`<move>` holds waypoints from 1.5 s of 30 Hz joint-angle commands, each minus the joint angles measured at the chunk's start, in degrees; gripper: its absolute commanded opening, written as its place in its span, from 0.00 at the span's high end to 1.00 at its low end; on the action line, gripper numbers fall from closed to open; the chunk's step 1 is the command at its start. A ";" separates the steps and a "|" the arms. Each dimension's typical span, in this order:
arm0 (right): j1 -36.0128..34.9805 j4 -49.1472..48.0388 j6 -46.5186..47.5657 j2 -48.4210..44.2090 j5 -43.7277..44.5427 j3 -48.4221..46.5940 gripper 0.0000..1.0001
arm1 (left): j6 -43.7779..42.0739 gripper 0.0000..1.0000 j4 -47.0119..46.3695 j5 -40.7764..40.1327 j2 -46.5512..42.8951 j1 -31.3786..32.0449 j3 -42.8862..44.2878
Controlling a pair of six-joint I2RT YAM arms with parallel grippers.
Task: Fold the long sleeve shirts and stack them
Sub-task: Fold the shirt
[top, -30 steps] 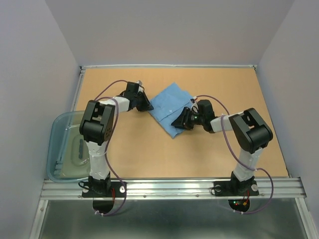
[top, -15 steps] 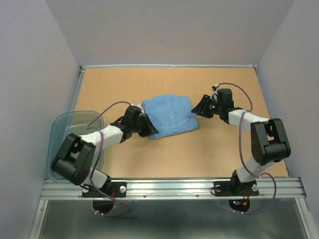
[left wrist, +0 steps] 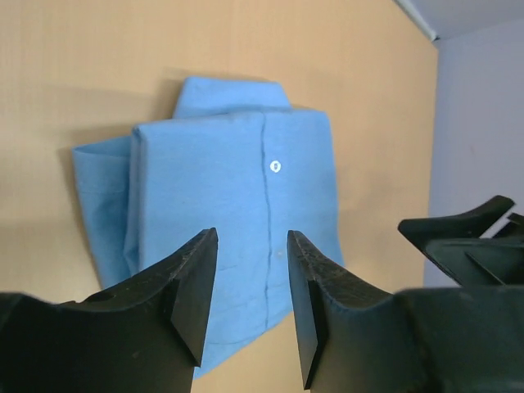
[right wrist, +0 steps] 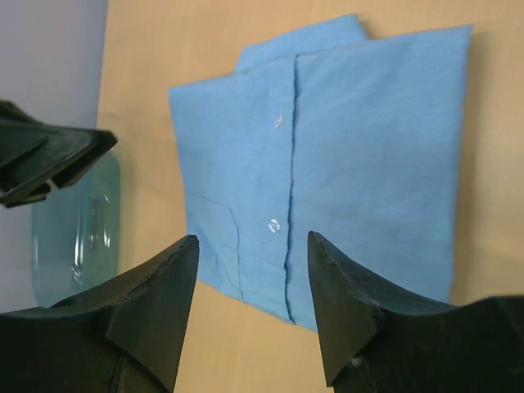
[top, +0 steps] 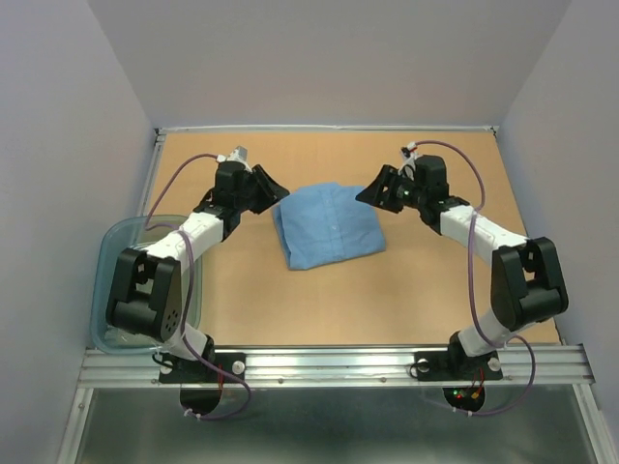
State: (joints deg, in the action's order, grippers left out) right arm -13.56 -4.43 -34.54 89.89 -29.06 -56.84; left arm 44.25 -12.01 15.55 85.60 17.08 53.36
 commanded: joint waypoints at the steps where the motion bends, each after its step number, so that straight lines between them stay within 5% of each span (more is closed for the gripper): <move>1: -6.11 -2.43 3.25 1.96 2.33 -3.98 0.39 | -4.17 0.49 1.46 0.88 2.72 -1.17 3.23; 17: -24.22 1.00 16.88 5.82 20.35 -4.95 0.33 | -9.80 0.48 1.82 4.92 17.84 -2.67 9.92; 36: -28.54 1.35 14.24 4.77 28.88 0.15 0.33 | -6.72 0.49 -1.09 7.12 13.28 0.67 -2.30; 40: -28.45 1.35 13.98 4.86 28.88 0.24 0.33 | -6.11 0.57 -0.82 7.39 12.22 1.11 -2.39; 45: -28.45 1.61 15.82 3.37 32.83 -1.08 0.33 | -3.47 0.58 -1.43 8.18 10.11 6.63 -3.09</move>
State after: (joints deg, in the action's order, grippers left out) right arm -41.69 -1.65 -20.01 96.60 -0.84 -57.45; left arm 39.05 -11.53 21.96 99.83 18.85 51.11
